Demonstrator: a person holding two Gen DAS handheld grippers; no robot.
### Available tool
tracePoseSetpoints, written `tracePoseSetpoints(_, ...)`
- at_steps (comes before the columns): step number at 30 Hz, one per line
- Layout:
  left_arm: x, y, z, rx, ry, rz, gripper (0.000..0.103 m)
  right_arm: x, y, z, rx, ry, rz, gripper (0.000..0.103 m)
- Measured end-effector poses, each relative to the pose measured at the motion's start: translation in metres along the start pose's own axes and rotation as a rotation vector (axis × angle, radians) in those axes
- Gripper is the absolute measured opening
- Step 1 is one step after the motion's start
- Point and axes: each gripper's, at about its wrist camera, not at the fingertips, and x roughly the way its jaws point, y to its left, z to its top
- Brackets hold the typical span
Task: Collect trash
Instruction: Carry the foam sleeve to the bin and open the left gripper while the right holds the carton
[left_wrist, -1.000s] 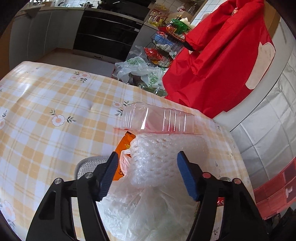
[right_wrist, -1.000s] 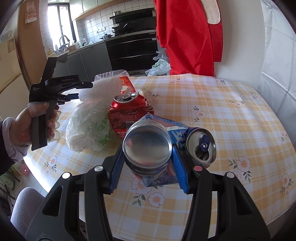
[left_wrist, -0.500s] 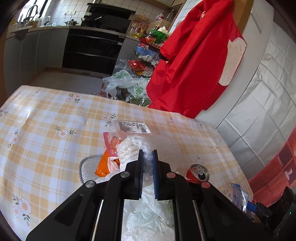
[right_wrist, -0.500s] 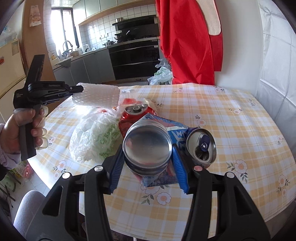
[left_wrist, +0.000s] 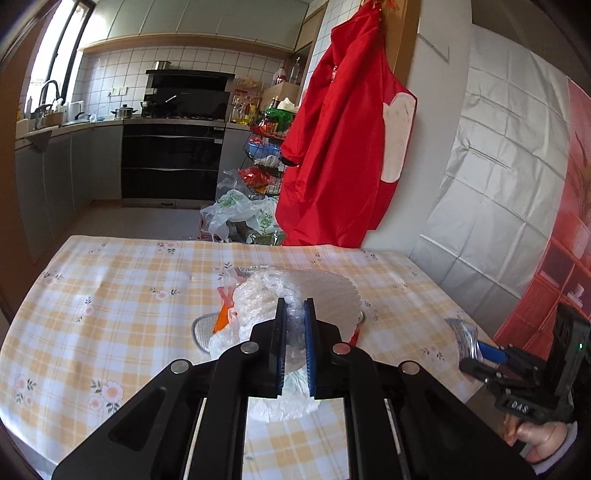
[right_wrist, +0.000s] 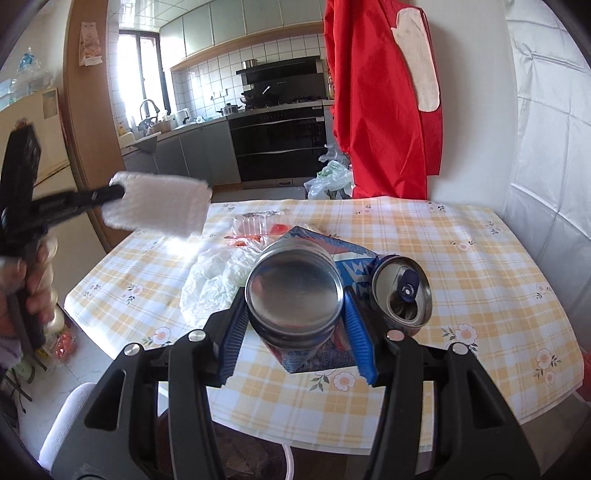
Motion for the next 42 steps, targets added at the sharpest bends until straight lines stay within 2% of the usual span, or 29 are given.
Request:
tracePoseSetpoints(6, -0.045, -0.014, -0.053, -0.004, 0.058, -0.009, 0.009, -0.03, 0.016, -0.004, -0.011, -0.034, 0.023, 0.052)
tracePoseSetpoints(12, -0.068, -0.026, -0.103, -0.032, 0.126, -0.011, 0.009, -0.049, 0.029, -0.01, -0.021, -0.04, 0.04, 0.052)
tracePoseSetpoints(19, -0.067, -0.035, -0.148, -0.036, 0.219, -0.024, 0.009, -0.066, 0.036, -0.013, -0.033, -0.049, 0.046, 0.052)
tracePoseSetpoints(26, -0.057, -0.046, -0.159, -0.02, 0.256, -0.038, 0.011, -0.075, 0.038, -0.014, -0.037, -0.053, 0.044, 0.052)
tracePoseSetpoints(27, -0.055, -0.047, -0.161, -0.022, 0.263, -0.044, 0.014, -0.075, 0.038, -0.014, -0.037, -0.051, 0.045, 0.052)
tracePoseSetpoints(29, -0.052, -0.047, -0.163, -0.028, 0.274, -0.063, 0.029, -0.076, 0.039, -0.016, -0.037, -0.047, 0.049, 0.052)
tracePoseSetpoints(30, -0.051, -0.047, -0.164, -0.034, 0.273, -0.06, 0.048, -0.075, 0.039, -0.016, -0.037, -0.044, 0.052, 0.052)
tracePoseSetpoints(31, -0.052, -0.046, -0.165, -0.043, 0.266, -0.059, 0.053, -0.075, 0.039, -0.016, -0.037, -0.041, 0.055, 0.052)
tracePoseSetpoints(33, -0.054, -0.042, -0.163, -0.063, 0.251, -0.065, 0.054, -0.074, 0.041, -0.017, -0.041, -0.037, 0.061, 0.052)
tracePoseSetpoints(35, -0.059, -0.039, -0.158, -0.068, 0.23, -0.04, 0.056, -0.073, 0.044, -0.018, -0.044, -0.027, 0.072, 0.052)
tracePoseSetpoints(42, -0.086, -0.019, -0.138, -0.094, 0.107, 0.089, 0.08, -0.069, 0.06, -0.023, -0.072, 0.009, 0.114, 0.052)
